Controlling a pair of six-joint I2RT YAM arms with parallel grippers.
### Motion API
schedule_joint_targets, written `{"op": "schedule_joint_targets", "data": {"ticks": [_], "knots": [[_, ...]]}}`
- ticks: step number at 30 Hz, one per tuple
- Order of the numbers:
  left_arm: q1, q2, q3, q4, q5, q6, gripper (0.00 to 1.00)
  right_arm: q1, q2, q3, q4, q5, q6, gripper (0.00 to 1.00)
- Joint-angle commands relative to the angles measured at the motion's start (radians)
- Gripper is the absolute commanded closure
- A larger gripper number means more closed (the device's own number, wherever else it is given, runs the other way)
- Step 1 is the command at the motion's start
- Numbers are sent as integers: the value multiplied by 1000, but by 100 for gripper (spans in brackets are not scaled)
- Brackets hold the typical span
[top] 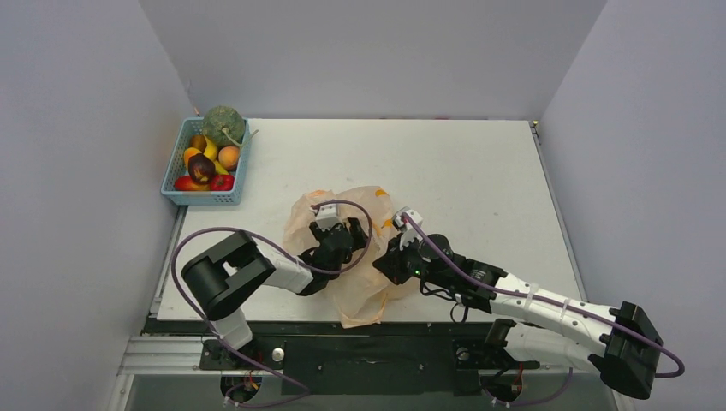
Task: Take the fake fruits out of the plastic bag
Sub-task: Take out the fake fruit from the plastic bag.
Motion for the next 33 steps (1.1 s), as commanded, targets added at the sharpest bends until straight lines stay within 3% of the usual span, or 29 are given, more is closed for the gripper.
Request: {"op": "schedule_joint_targets", "data": {"ticks": [1, 6, 12, 17, 33], "knots": [[1, 62, 71, 35, 66, -41, 27, -12, -29, 17, 21, -16, 6, 100], [7, 106, 98, 61, 108, -63, 26, -20, -19, 3, -1, -26, 1, 100], [7, 168, 118, 103, 143, -80, 18, -34, -19, -55, 8, -23, 11, 100], [13, 207, 173, 28, 138, -122, 15, -34, -33, -114, 9, -16, 29, 100], [21, 86, 114, -17, 158, -49, 52, -37, -111, -193, -11, 41, 44, 100]]}}
